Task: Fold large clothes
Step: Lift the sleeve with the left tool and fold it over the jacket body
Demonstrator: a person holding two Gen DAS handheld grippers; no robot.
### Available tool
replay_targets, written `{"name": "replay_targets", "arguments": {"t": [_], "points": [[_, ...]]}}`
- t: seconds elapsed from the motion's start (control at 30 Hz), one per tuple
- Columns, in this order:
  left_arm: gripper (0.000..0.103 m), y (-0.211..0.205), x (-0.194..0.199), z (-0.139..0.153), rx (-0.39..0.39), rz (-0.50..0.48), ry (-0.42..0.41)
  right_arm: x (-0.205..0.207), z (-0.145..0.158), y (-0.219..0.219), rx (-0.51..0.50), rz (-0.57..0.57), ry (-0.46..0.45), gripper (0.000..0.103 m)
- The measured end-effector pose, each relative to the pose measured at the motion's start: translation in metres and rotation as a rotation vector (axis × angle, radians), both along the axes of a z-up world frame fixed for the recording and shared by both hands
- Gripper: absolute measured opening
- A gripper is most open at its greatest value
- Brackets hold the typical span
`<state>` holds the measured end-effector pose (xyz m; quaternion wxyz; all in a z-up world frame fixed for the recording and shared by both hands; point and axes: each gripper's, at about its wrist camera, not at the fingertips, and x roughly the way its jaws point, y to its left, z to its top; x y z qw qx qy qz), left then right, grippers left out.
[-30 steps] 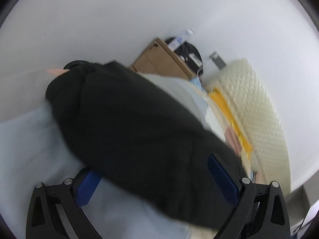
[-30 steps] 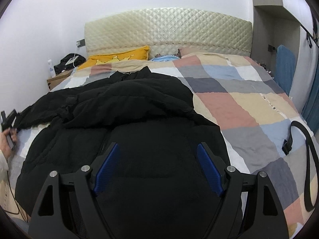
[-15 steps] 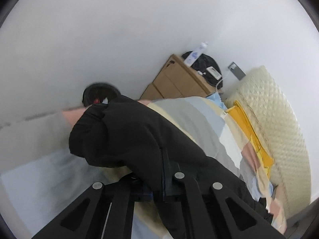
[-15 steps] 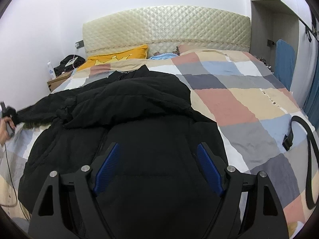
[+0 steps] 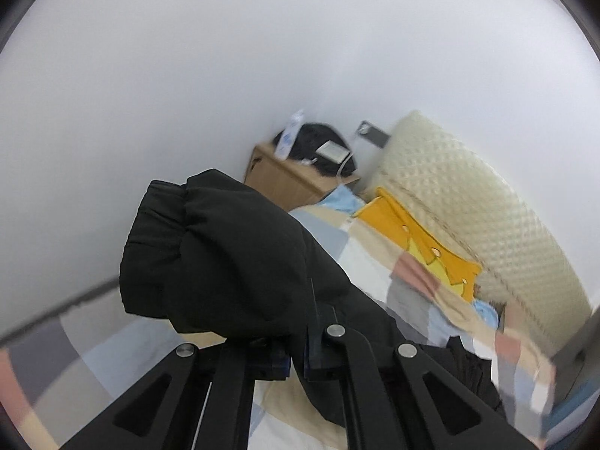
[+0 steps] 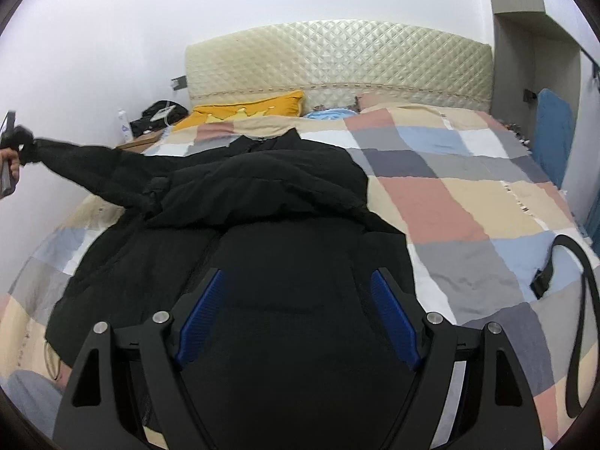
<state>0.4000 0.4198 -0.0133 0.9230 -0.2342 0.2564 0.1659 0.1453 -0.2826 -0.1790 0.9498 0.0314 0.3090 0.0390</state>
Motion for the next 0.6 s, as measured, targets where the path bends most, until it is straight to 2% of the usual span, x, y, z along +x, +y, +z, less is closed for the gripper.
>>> {"name": "replay_targets", "arguments": {"t": [0.07,0.13,0.2,0.33,0.4,0.5,0.57,0.6], "points": [[0.003,-0.029,-0.003,0.021,0.080,-0.030,-0.010,-0.002,0.002,-0.003,0.025,0.025,-0.012,0.080],[0.003,-0.063,-0.005,0.040,0.172,-0.064,-0.022,-0.006,0.005,-0.004,0.007,0.036,-0.029,0.080],[0.003,-0.094,-0.010,0.052,0.223,-0.081,-0.046,-0.012,0.006,-0.005,0.000,0.029,-0.047,0.080],[0.003,-0.156,-0.021,0.058,0.302,-0.113,-0.078,-0.024,0.006,-0.005,0.007,0.033,-0.072,0.082],[0.003,-0.183,-0.023,0.066,0.327,-0.119,-0.097,-0.030,0.007,-0.004,-0.001,0.034,-0.093,0.084],[0.003,-0.224,-0.027,0.080,0.309,-0.141,-0.147,-0.033,0.009,-0.011,0.006,0.028,-0.114,0.091],[0.003,-0.250,-0.027,0.087,0.314,-0.162,-0.161,-0.034,0.009,-0.021,0.038,0.007,-0.120,0.103],[0.003,-0.265,-0.026,0.091,0.317,-0.170,-0.162,-0.034,0.009,-0.026,0.053,-0.009,-0.124,0.103]]}}
